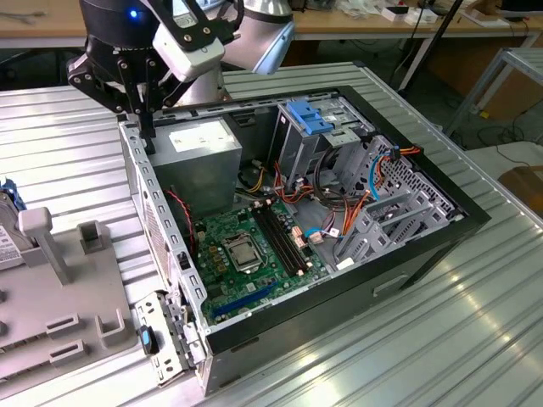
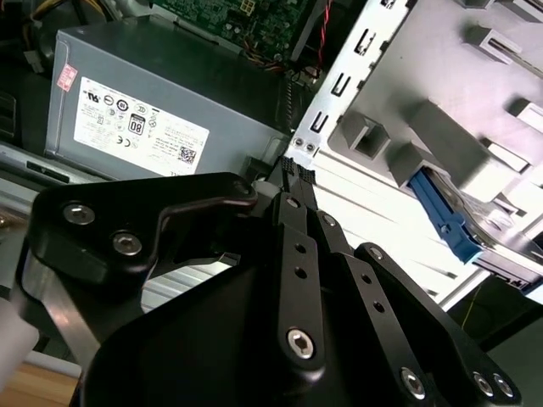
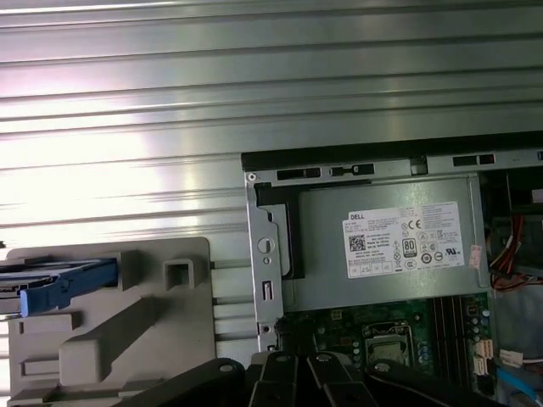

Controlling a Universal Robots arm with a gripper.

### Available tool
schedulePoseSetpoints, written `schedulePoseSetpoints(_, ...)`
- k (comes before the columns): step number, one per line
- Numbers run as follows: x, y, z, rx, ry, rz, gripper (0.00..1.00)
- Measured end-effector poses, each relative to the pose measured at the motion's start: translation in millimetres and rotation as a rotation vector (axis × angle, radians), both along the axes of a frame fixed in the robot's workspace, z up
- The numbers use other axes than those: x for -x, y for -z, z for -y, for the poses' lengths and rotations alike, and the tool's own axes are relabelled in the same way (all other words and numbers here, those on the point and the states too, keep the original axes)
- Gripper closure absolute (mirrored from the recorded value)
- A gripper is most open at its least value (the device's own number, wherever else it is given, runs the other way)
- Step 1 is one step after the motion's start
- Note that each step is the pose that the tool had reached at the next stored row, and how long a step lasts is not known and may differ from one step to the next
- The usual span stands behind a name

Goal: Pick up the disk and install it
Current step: 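Reach for the disk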

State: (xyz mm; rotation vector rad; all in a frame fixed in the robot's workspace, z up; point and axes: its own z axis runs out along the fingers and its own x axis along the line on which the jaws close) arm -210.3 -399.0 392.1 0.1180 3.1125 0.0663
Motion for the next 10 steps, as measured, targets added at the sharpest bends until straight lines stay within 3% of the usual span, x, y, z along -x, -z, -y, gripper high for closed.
schedulePoseSetpoints(10, 11.7, 0.2, 0.0, 0.0001, 0.000, 0.0000, 0.89)
